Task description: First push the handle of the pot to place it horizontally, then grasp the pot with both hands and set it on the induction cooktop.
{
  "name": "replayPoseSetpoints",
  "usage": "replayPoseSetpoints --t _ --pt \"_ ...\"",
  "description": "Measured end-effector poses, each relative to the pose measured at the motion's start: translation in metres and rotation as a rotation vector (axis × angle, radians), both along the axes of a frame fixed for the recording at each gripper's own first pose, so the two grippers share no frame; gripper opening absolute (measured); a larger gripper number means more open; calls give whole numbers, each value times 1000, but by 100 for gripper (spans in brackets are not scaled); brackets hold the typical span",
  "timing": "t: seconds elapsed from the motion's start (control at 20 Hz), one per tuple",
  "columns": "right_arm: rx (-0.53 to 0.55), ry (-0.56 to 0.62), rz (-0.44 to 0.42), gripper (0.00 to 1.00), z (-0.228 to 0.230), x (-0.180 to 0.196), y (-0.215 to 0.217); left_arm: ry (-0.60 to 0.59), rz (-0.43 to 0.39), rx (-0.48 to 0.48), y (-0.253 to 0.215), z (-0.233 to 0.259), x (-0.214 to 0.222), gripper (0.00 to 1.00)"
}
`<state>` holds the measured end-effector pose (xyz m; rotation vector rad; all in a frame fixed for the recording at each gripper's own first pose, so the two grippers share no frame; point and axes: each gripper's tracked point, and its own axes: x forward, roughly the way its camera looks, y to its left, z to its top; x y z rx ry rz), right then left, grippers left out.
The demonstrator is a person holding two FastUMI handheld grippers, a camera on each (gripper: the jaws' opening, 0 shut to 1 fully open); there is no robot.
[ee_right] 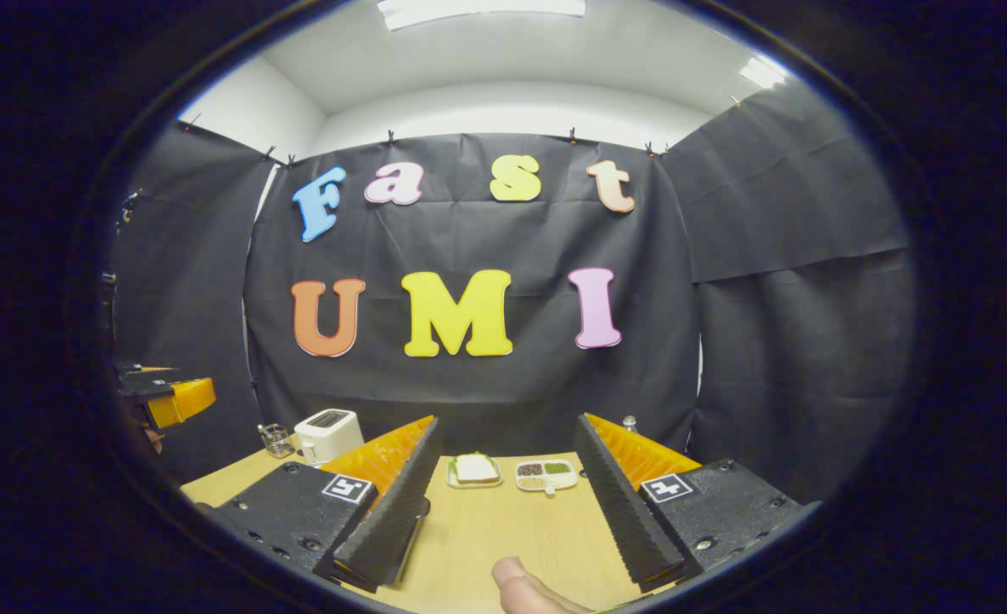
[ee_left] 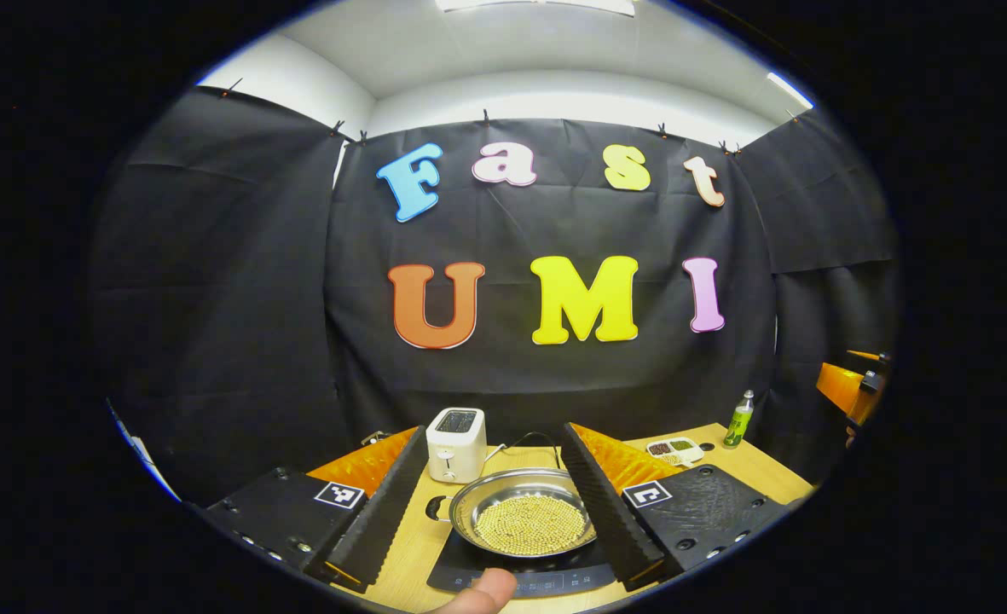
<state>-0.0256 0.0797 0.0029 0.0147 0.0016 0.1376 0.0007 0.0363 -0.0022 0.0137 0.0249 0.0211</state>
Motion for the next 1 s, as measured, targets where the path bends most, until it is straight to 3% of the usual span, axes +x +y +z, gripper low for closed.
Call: replayPoseSetpoints --t 0.45,1.0 --pt "-5 -55 -41 97 26 -43 -53 -131 -81 -12 -46 27 -66 94" --pt "11 -46 -22 97 20 -60 -67 -120 -122 -35 -58 18 -76 94"
